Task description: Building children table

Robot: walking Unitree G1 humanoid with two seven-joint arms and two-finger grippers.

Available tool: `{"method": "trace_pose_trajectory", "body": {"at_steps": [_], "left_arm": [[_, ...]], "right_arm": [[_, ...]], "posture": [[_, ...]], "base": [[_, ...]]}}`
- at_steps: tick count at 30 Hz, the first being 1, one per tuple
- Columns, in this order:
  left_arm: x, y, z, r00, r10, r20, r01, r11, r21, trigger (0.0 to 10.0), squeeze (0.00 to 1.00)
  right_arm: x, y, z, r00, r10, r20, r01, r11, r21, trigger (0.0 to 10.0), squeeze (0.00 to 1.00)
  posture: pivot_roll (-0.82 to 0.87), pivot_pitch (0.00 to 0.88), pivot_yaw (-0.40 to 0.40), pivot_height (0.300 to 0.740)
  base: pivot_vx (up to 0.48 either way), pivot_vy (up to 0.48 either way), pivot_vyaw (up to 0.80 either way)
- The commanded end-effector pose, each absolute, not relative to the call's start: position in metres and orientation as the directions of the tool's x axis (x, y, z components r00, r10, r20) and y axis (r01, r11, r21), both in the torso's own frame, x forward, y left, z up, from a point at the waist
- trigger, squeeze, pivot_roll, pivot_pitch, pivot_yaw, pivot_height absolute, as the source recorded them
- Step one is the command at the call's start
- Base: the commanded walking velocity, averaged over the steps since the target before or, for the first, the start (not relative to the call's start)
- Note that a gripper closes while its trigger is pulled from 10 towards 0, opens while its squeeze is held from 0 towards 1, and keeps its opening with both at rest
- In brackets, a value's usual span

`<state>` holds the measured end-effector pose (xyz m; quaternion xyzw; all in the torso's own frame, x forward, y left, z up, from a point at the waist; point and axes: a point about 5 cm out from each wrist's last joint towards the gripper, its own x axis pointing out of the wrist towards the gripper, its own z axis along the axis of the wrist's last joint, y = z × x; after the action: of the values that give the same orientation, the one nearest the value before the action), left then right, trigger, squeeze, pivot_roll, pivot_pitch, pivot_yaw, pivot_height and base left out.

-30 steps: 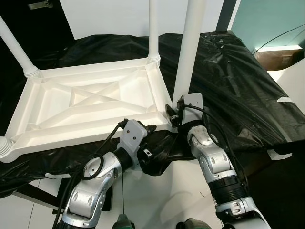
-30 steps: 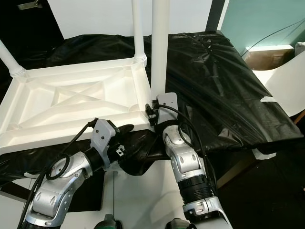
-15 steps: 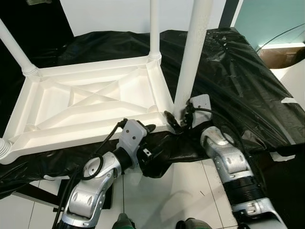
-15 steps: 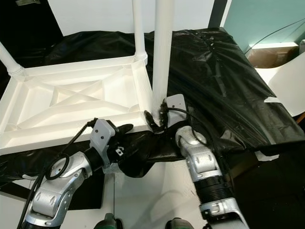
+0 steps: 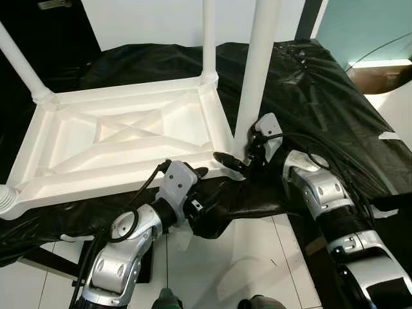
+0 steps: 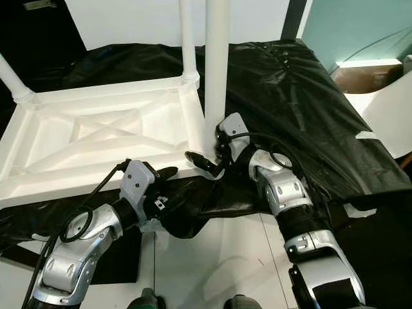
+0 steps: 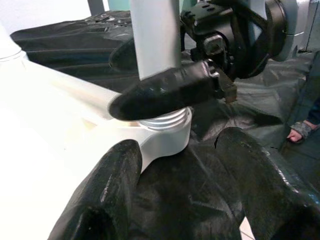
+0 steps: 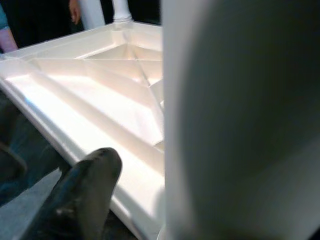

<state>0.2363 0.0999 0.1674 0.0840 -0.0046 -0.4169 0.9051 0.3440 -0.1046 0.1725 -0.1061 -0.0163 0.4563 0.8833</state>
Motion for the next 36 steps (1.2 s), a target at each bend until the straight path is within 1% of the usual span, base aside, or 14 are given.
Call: {"method": "trace_pose_trajectory", "body": {"at_steps": [1, 2, 7, 12, 15, 21, 23, 24, 25, 28, 31, 32, 33, 36], "left_arm": [[0.239, 0.103, 0.168, 0.7, -0.712, -0.053, 0.709, 0.684, 0.171, 10.0, 0.0], [0.239, 0.103, 0.168, 0.701, -0.712, -0.052, 0.708, 0.685, 0.173, 10.0, 0.0], [0.238, 0.106, 0.168, 0.712, -0.701, -0.052, 0.697, 0.695, 0.176, 10.0, 0.0], [0.237, 0.106, 0.168, 0.713, -0.699, -0.052, 0.696, 0.696, 0.174, 10.0, 0.0], [0.236, 0.105, 0.167, 0.712, -0.701, -0.053, 0.698, 0.696, 0.171, 10.0, 0.0], [0.236, 0.105, 0.167, 0.712, -0.7, -0.052, 0.697, 0.696, 0.172, 10.0, 0.0], [0.236, 0.105, 0.167, 0.711, -0.702, -0.052, 0.699, 0.695, 0.17, 10.0, 0.0], [0.236, 0.105, 0.167, 0.711, -0.702, -0.052, 0.699, 0.695, 0.17, 10.0, 0.0], [0.236, 0.104, 0.166, 0.71, -0.702, -0.052, 0.699, 0.694, 0.169, 10.0, 0.0], [0.236, 0.104, 0.166, 0.709, -0.703, -0.052, 0.7, 0.694, 0.169, 10.0, 0.0], [0.235, 0.102, 0.164, 0.705, -0.707, -0.054, 0.705, 0.691, 0.16, 10.0, 0.0], [0.235, 0.102, 0.164, 0.705, -0.707, -0.054, 0.705, 0.691, 0.16, 10.0, 0.0], [0.234, 0.102, 0.164, 0.704, -0.708, -0.053, 0.706, 0.69, 0.157, 10.0, 0.0], [0.234, 0.101, 0.164, 0.702, -0.71, -0.053, 0.708, 0.689, 0.153, 10.0, 0.0]], "right_arm": [[0.345, -0.101, 0.167, 0.546, 0.829, -0.117, -0.829, 0.516, -0.215, 2.1, 0.0], [0.346, -0.102, 0.166, 0.53, 0.837, -0.137, -0.839, 0.494, -0.228, 0.0, 0.0], [0.348, -0.108, 0.159, 0.502, 0.846, -0.179, -0.859, 0.465, -0.213, 0.0, 0.0], [0.349, -0.111, 0.155, 0.514, 0.836, -0.192, -0.854, 0.478, -0.206, 0.0, 0.0], [0.353, -0.113, 0.148, 0.613, 0.762, -0.21, -0.79, 0.58, -0.199, 0.0, 0.0], [0.352, -0.112, 0.144, 0.678, 0.706, -0.204, -0.735, 0.647, -0.201, 0.0, 0.0], [0.351, -0.109, 0.138, 0.774, 0.602, -0.195, -0.631, 0.758, -0.164, 0.0, 0.0], [0.351, -0.109, 0.138, 0.774, 0.602, -0.195, -0.631, 0.758, -0.164, 0.0, 0.0], [0.349, -0.107, 0.136, 0.812, 0.552, -0.19, -0.58, 0.8, -0.154, 0.0, 0.0], [0.347, -0.106, 0.134, 0.834, 0.519, -0.187, -0.546, 0.824, -0.148, 0.0, 0.0], [0.336, -0.097, 0.123, 0.933, 0.314, -0.173, -0.332, 0.94, -0.082, 0.0, 0.0], [0.336, -0.097, 0.123, 0.933, 0.314, -0.173, -0.332, 0.94, -0.082, 0.0, 0.0], [0.331, -0.092, 0.12, 0.959, 0.227, -0.169, -0.238, 0.97, -0.048, 0.0, 0.0], [0.327, -0.085, 0.121, 0.968, 0.192, -0.165, -0.197, 0.98, -0.02, 0.0, 0.0]], "posture": [[0.05, 0.037, 0.009, 0.74], [0.05, 0.035, 0.005, 0.74], [0.06, 0.037, 0.002, 0.74], [0.06, 0.036, 0.002, 0.74], [0.06, 0.037, 0.0, 0.74], [0.05, 0.037, 0.0, 0.74], [0.05, 0.032, -0.005, 0.74], [0.05, 0.032, -0.005, 0.74], [0.05, 0.032, -0.005, 0.74], [0.05, 0.029, -0.009, 0.74], [0.04, 0.022, -0.009, 0.74], [0.04, 0.022, -0.009, 0.74], [0.04, 0.023, -0.009, 0.74], [0.04, 0.024, -0.007, 0.74]], "base": [[0.0, 0.0, 0.0], [0.0, 0.0, 0.0], [0.0, 0.0, 0.0], [0.0, 0.0, 0.0], [0.0, 0.0, 0.0], [0.0, 0.0, 0.0], [0.0, 0.0, 0.0], [0.0, 0.0, 0.0], [0.0, 0.0, 0.0], [0.0, 0.0, 0.0], [0.0, 0.0, 0.0], [0.0, 0.0, 0.0], [0.0, 0.0, 0.0], [0.0, 0.0, 0.0]]}}
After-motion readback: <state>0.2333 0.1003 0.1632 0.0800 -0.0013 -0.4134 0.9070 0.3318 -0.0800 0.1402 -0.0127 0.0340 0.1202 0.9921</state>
